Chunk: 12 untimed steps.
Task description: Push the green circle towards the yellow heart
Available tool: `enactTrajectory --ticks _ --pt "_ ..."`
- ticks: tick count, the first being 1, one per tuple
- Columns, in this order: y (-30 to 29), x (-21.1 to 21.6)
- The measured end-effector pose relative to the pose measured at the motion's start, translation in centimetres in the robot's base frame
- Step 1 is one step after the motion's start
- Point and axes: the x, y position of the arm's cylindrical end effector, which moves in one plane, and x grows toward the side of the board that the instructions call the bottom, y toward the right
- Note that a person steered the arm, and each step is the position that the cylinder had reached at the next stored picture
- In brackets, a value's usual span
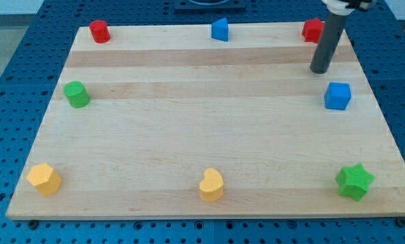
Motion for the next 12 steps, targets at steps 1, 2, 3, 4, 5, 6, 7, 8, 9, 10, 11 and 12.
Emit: enactTrajectory --ticks 1,2,3,4,5,6,7,8,9,10,11,12 --pt "-1.8 0.4" --pt "-5.5 0.9" --pt "-11.3 1.6" --pt "-18.4 1.7" --pt "-26.4 1.7" --pt "-34.7 1.7" --pt "-41.1 1.2" --pt "-46.4 1.1" --pt "-49.2 3.3" --pt "-48.8 5.2" --pt "-46.0 5.2" --pt "-42.1 5.0"
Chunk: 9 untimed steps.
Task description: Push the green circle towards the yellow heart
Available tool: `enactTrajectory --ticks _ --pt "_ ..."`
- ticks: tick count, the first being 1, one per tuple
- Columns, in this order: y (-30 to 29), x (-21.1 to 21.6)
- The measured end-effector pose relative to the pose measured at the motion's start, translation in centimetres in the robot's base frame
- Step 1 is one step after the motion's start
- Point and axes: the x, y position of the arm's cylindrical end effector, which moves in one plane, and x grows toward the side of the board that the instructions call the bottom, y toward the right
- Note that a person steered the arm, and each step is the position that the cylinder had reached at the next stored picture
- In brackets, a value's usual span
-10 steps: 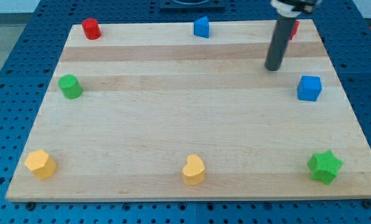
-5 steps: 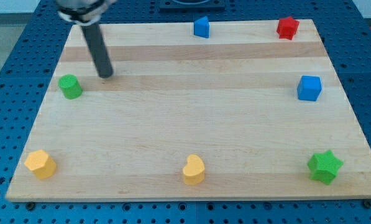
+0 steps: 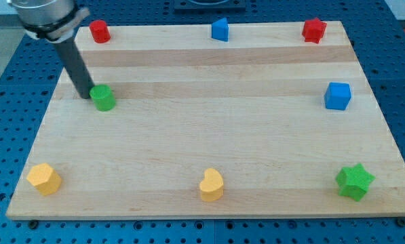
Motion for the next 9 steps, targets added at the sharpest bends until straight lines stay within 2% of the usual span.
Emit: enactTrajectory --ticks 3,6,9 --pt "8.6 5.3" --pt "10.1 11.6" --pt "16.1 14.3"
